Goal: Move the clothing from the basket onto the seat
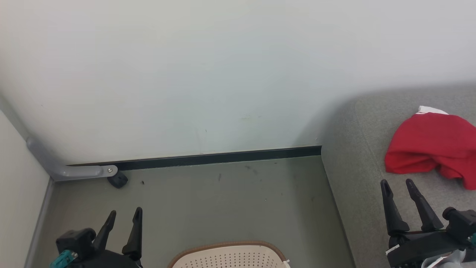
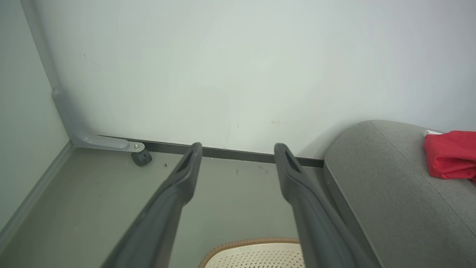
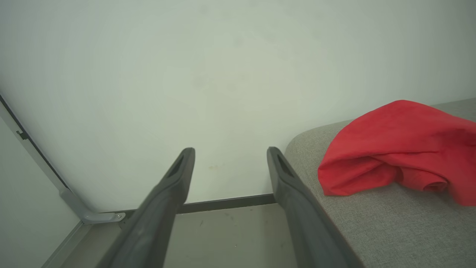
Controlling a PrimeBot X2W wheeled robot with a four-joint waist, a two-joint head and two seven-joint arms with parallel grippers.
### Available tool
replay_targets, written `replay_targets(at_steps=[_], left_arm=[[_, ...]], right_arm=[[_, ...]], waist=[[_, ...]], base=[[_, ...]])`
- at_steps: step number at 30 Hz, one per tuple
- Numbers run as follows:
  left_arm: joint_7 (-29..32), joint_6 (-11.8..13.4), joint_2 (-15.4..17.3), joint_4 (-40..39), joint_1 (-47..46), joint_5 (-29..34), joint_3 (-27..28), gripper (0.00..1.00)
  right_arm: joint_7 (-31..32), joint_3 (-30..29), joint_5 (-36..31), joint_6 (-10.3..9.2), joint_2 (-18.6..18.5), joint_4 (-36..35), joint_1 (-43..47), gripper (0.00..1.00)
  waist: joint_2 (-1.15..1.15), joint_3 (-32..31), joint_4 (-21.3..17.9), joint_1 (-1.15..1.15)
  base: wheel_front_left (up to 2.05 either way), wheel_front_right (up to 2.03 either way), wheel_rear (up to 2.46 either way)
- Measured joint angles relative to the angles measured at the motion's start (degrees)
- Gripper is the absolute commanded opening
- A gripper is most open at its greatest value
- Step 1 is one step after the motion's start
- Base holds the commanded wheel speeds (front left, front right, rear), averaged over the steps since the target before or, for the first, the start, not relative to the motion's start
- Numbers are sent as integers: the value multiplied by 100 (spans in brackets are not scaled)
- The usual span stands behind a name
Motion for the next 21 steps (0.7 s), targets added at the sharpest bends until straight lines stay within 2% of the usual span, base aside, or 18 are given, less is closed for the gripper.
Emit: replay_targets(at_steps=[6, 21], left_arm=[[0, 146, 1, -599, 333, 98, 242, 100], [0, 231, 2, -1386, 571, 409, 580, 100]], right_arm=[[0, -33, 10, 9, -2, -107, 23, 100], [0, -36, 8, 16, -1, -216, 34, 100]], waist=[[1, 7, 25, 0], [0, 147, 13, 0]], base=[[0, 0, 0], [0, 0, 0]])
